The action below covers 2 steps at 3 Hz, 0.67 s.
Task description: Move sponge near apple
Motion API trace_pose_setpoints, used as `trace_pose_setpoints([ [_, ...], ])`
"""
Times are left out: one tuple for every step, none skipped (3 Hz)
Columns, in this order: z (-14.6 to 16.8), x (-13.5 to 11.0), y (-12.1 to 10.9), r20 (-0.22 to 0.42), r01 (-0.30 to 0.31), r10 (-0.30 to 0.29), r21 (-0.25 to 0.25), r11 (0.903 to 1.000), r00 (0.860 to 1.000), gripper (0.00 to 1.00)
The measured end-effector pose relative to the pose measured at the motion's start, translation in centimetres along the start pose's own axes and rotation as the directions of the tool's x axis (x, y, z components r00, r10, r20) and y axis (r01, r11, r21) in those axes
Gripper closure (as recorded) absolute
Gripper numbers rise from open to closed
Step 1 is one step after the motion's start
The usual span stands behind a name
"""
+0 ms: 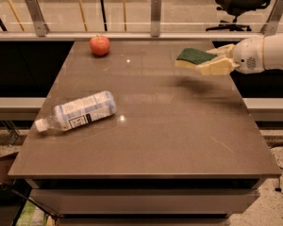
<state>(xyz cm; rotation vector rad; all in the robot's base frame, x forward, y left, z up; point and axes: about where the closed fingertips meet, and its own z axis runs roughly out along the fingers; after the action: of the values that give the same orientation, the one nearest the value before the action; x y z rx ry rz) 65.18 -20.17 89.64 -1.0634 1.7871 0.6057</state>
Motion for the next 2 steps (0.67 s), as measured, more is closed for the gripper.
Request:
trace_pose_setpoints([
  [0.4,-2.5,-0.1,-0.003,0.015,-0.014,0.031,0.9994,1.0,1.0],
  [1.8,-4.6,-0.2,0.0,0.039,-0.039,0.025,0.9989,0.999,1.0],
])
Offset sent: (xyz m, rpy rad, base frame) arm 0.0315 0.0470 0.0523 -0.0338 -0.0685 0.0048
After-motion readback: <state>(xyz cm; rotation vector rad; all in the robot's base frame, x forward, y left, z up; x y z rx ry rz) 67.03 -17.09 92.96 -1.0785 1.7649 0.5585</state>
